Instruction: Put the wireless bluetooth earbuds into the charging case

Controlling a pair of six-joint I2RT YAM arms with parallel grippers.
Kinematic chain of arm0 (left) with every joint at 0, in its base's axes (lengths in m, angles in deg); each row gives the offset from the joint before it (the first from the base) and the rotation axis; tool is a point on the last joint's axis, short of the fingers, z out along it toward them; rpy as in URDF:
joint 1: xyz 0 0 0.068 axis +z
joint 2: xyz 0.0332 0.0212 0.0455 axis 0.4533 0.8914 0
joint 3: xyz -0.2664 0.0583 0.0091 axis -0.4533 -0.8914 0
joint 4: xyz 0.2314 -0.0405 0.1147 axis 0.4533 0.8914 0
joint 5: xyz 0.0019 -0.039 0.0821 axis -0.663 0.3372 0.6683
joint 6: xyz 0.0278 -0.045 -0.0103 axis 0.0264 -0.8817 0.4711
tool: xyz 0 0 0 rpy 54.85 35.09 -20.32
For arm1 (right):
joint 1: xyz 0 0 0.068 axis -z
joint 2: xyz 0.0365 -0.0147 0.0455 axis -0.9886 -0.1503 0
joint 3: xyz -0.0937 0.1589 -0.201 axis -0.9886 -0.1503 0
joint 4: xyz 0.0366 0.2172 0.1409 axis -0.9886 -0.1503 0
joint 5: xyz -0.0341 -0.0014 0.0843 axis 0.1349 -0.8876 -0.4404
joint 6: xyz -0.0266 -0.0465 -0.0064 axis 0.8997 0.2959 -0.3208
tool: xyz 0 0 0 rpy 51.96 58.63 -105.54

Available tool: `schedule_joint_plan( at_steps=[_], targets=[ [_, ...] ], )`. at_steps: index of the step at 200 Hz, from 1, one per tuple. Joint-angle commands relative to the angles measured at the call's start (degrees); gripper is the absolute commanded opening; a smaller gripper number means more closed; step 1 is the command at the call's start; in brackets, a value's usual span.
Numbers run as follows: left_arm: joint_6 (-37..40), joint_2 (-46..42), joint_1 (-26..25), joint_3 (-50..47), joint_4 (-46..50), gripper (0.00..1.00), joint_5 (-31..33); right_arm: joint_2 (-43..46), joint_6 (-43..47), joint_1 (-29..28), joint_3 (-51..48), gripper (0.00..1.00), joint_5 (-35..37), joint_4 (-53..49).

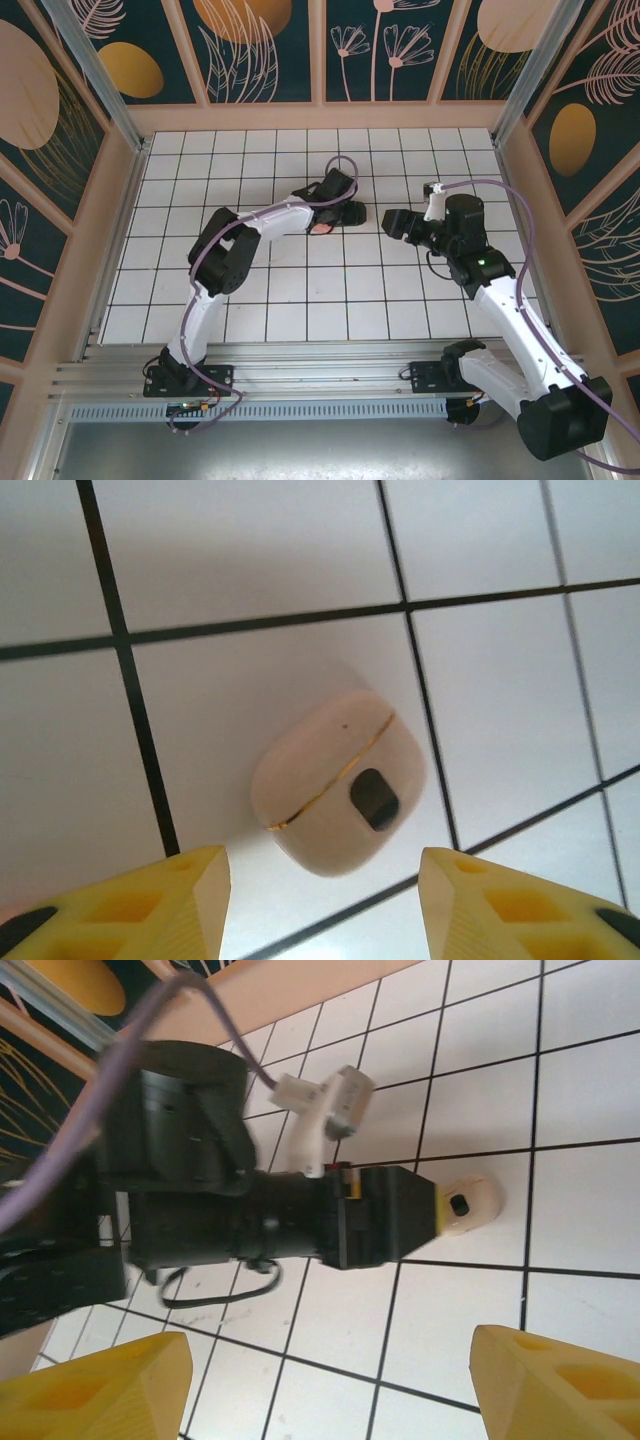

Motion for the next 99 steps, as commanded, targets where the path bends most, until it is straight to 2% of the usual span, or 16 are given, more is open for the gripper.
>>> schedule_joint_plan(
  at_steps=[1, 36, 40, 43, 53, 58, 60, 62, 76, 99],
  targets=[
    [3.38, -7.11, 0.82, 0.46, 1.52, 0.53, 3.95, 0.68, 3.00, 0.29, -2.26, 0.76, 5.79, 2.92],
    [6.09, -15.97, 2.85, -5.28, -0.45, 0.59, 7.81, -0.39, 7.31, 0.49, -6.63, 0.83, 13.08, 10.62],
    [6.18, -17.30, 3.27, -6.72, -1.13, 0.61, 8.04, -0.67, 7.88, 0.53, -7.16, 0.87, 14.03, 11.74],
    [6.18, -18.33, 3.79, -8.16, -1.74, 0.63, 8.27, -0.84, 8.31, 0.60, -7.68, 0.96, 14.67, 12.52],
    [6.18, -22.00, 5.38, -12.93, -4.18, 0.74, 9.35, -1.67, 10.15, 0.84, -9.11, 0.99, 16.89, 15.15],
    [6.18, -23.92, 6.22, -15.98, -5.08, 0.87, 10.41, -2.10, 10.95, 0.98, -9.80, 0.99, 18.12, 16.40],
    [6.23, -24.60, 6.53, -17.02, -5.58, 0.96, 10.86, -2.29, 11.26, 1.01, -10.05, 0.99, 18.53, 16.93],
    [6.22, -25.34, 6.81, -18.06, -6.08, 0.98, 11.26, -2.47, 11.56, 1.08, -10.33, 0.99, 18.94, 17.39],
    [6.83, -30.21, 9.12, -24.41, -8.68, 0.98, 14.32, -3.90, 13.59, 1.97, -12.19, 0.99, 21.50, 21.09],
    [9.71, -37.78, 10.99, -33.02, -10.49, 0.99, 23.03, -6.30, 16.61, 4.83, -16.06, 0.99, 22.92, 28.16]
  ],
)
